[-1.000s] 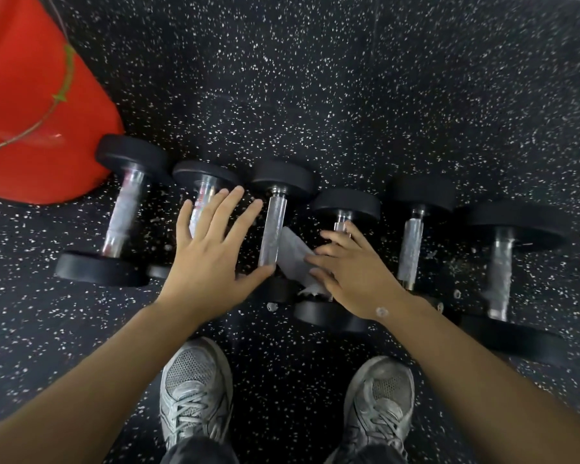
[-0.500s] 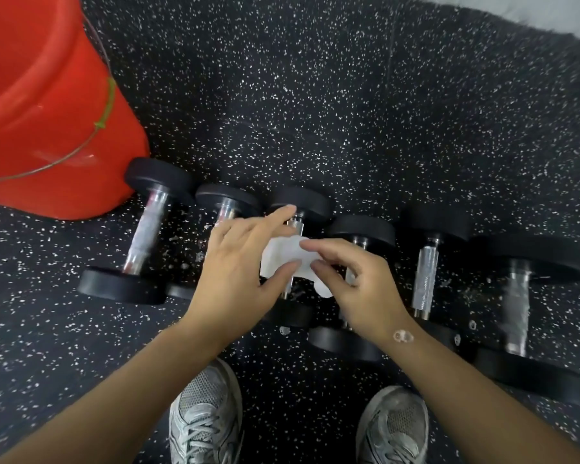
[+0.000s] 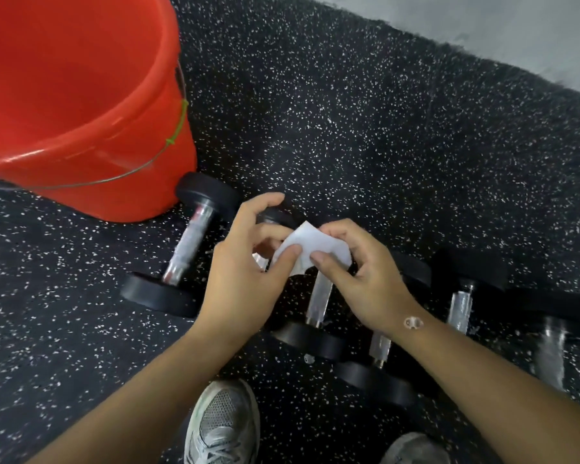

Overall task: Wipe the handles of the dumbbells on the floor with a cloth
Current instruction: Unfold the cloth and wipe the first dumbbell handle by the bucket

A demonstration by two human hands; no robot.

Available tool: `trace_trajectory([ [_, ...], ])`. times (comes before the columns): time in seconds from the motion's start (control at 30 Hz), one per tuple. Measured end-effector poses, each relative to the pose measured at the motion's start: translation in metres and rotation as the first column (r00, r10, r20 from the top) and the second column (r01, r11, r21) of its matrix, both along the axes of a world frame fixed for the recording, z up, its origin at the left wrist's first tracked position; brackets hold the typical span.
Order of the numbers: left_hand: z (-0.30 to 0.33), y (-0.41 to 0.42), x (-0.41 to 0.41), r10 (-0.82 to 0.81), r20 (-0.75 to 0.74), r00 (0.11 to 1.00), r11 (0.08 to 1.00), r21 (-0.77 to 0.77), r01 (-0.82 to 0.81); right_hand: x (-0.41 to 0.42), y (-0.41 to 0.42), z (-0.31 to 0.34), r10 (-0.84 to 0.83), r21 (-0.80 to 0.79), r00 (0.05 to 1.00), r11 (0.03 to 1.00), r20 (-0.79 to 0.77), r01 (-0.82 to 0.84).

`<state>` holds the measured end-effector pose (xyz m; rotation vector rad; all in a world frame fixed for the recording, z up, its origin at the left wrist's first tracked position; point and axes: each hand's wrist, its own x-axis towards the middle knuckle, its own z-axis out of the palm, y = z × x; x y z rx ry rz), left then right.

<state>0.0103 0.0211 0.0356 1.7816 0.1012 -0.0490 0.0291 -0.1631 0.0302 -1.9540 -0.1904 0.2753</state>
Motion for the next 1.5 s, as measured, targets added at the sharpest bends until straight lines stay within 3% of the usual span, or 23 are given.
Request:
trace_trajectory([
  [0.1, -0.001, 0.014, 0.005, 0.070, -0.001, 0.998, 0.997, -0.031, -0.070, 0.006, 0.012, 0.003, -0.047, 0.050, 0.999, 0.998, 0.018, 0.046],
  [0.23, -0.003, 0.033, 0.006, 0.125, -0.024, 0.992, 0.987, -0.100, -0.127, 0.008, 0.035, 0.000, -0.106, -0.024, 0.993, 0.994, 0.057, 0.107],
  [0.4, -0.013, 0.055, -0.001, 0.170, -0.024, 0.985, 0.977, -0.126, -0.171, 0.012, 0.076, -0.017, -0.170, -0.018, 0.966, 0.984, 0.196, 0.177],
  [0.6, -0.021, 0.085, -0.006, 0.269, -0.052, 0.962, 0.955, -0.113, -0.274, -0.003, 0.123, -0.028, -0.045, 0.037, 0.993, 0.998, 0.108, 0.042],
  [0.77, -0.032, 0.111, -0.013, 0.305, -0.046, 0.951, 0.952, 0.002, -0.305, -0.009, 0.144, -0.036, -0.112, 0.100, 0.993, 0.988, -0.044, 0.116],
  [0.87, -0.041, 0.129, -0.014, 0.294, -0.051, 0.954, 0.951, 0.114, -0.287, 0.003, 0.153, -0.047, -0.162, 0.006, 0.987, 0.987, -0.018, 0.162],
  [1.13, -0.070, 0.161, -0.016, 0.221, 0.066, 0.973, 0.872, 0.433, -0.227, 0.035, 0.177, -0.093, 0.016, -0.239, 0.997, 0.971, 0.075, 0.002],
  [1.27, -0.086, 0.166, -0.030, 0.154, 0.093, 0.984, 0.824, 0.537, -0.180, 0.029, 0.176, -0.099, 0.242, -0.472, 0.954, 0.871, 0.174, -0.135],
  [1.37, -0.087, 0.166, -0.036, 0.169, 0.087, 0.982, 0.834, 0.518, -0.190, 0.030, 0.178, -0.099, 0.402, -0.657, 0.912, 0.710, 0.084, -0.252],
  [1.5, -0.089, 0.166, -0.040, 0.176, 0.089, 0.980, 0.836, 0.512, -0.197, 0.044, 0.177, -0.096, 0.533, -0.770, 0.846, 0.543, 0.008, -0.335],
])
